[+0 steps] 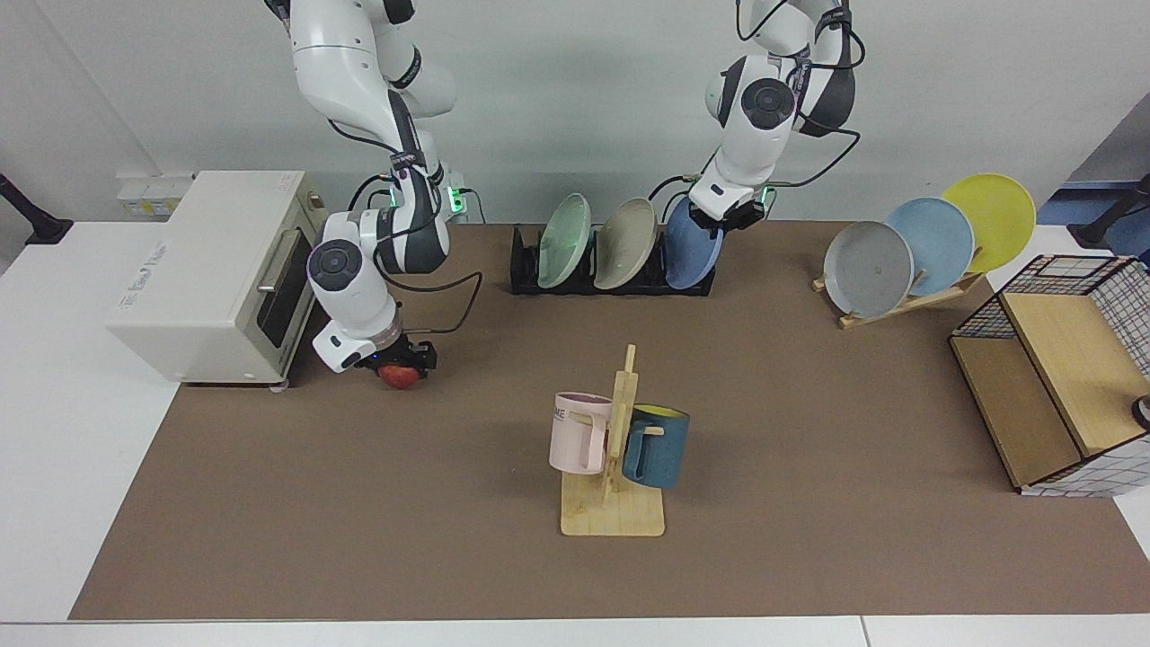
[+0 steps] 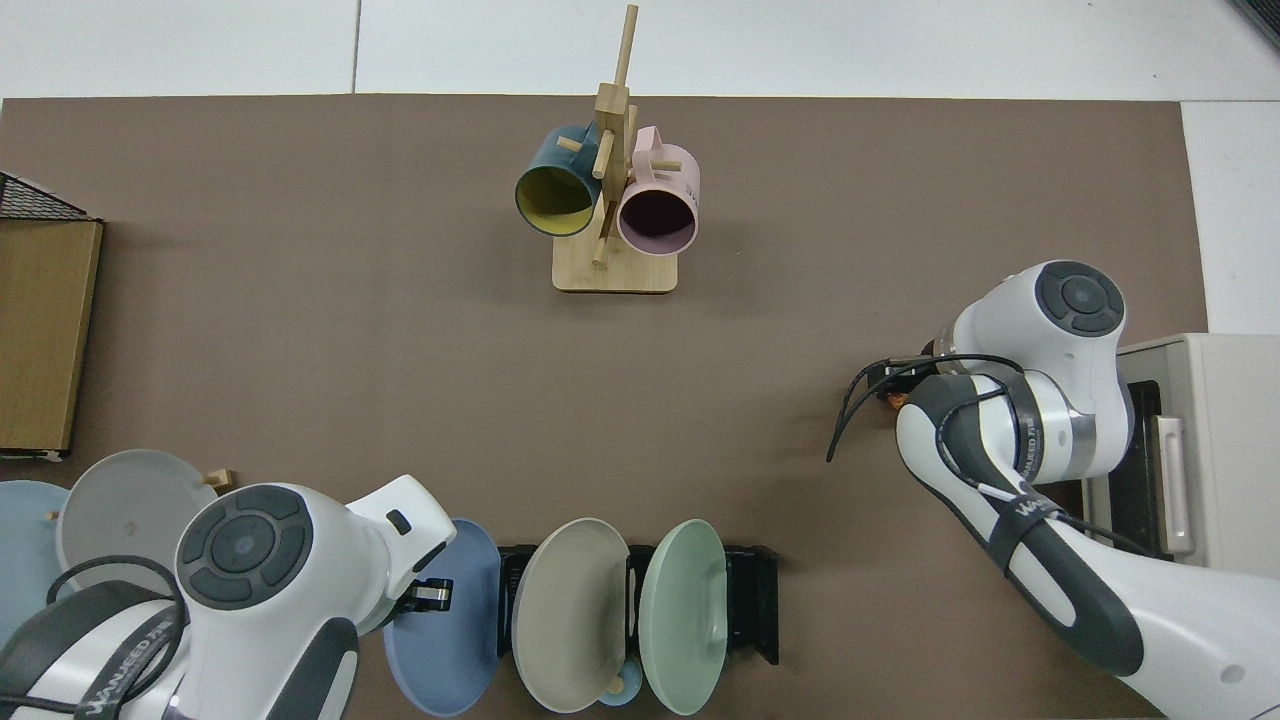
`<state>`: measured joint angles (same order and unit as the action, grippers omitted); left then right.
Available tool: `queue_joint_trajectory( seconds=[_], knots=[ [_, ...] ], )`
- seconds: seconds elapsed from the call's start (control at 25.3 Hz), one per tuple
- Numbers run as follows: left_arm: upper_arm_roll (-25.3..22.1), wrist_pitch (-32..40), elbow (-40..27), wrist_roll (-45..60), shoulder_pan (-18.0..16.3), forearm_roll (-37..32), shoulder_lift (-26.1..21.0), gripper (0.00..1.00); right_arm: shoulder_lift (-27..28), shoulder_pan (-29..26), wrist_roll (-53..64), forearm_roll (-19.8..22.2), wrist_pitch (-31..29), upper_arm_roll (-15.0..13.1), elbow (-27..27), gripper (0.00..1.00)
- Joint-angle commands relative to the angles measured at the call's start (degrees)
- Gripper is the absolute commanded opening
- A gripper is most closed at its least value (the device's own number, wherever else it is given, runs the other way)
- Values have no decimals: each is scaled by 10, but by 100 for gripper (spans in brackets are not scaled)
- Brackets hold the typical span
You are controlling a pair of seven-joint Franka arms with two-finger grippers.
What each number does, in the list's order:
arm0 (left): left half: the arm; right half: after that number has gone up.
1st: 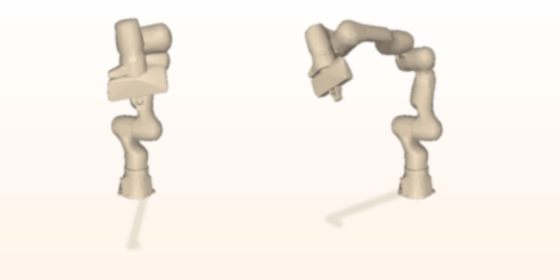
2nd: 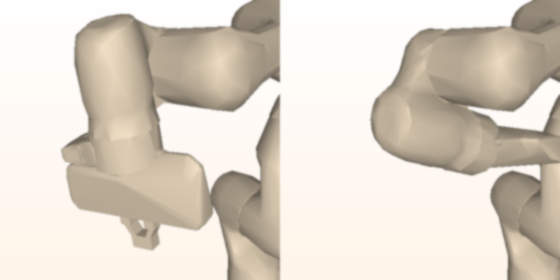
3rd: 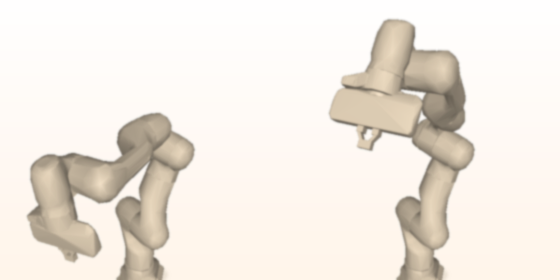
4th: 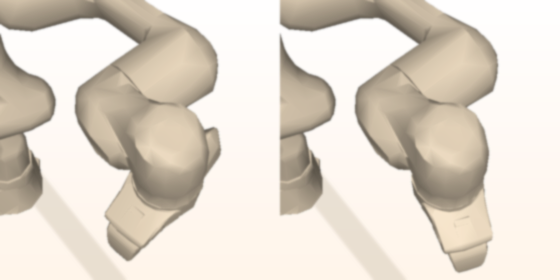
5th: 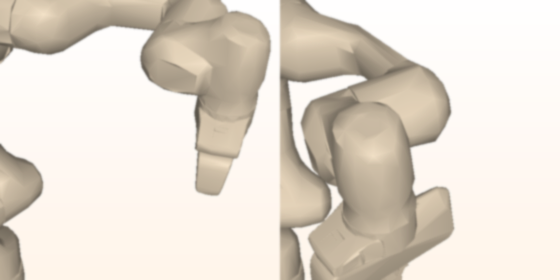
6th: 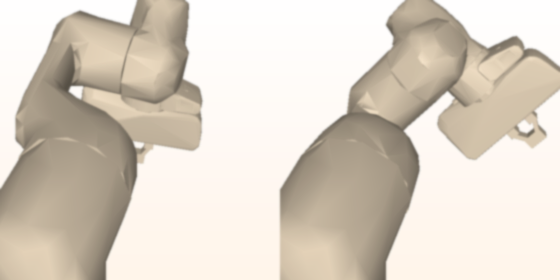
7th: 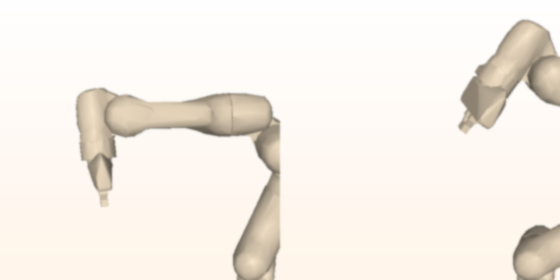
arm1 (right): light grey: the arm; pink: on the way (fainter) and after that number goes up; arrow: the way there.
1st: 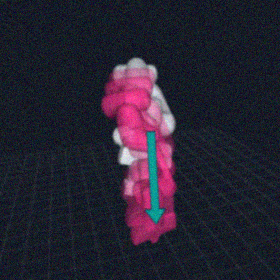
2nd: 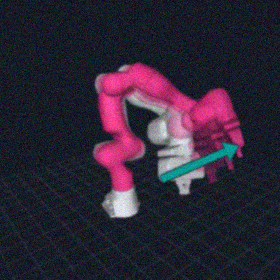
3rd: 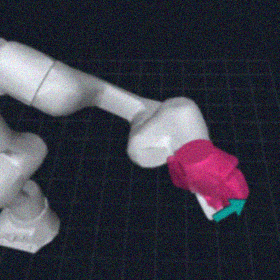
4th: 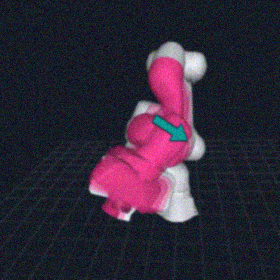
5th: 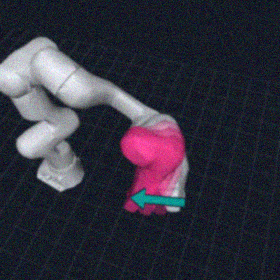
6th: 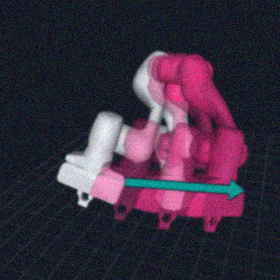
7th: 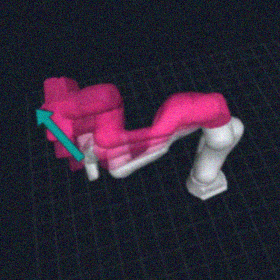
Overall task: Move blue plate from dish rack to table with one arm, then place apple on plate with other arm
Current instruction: 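Grasp the apple with the right gripper while the left gripper grips the blue plate, then lift the blue plate out of the rack with the left gripper toward the table middle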
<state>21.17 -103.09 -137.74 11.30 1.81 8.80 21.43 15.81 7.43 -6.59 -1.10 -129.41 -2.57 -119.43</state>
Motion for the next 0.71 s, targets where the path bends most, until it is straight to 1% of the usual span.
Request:
queue_joint_trajectory(
  seconds=[0.0, 0.2, 0.36, 0.47, 0.59, 0.67],
  knots=[
    [5, 30, 31, 2, -18, -31, 8, 0, -8, 1, -19, 7, -1, 2, 2, 0],
    [-2, 36, 64, -2, -20, -49, 2, 0, -22, 4, -19, 7, 25, 2, 20, 0],
    [-23, 36, 90, -6, -20, -49, -2, 0, -35, 3, -18, 7, 66, 2, 52, 0],
    [-40, 36, 108, -18, -18, -49, -16, 0, -43, 2, -14, 7, 92, 1, 72, 0],
    [-52, 34, 144, -26, -18, -49, -43, 0, -52, -3, -9, 7, 114, 1, 92, 0],
    [-58, 36, 181, -22, -19, -48, -74, 0, -59, -3, -9, 7, 125, 1, 99, 0]
  ],
)
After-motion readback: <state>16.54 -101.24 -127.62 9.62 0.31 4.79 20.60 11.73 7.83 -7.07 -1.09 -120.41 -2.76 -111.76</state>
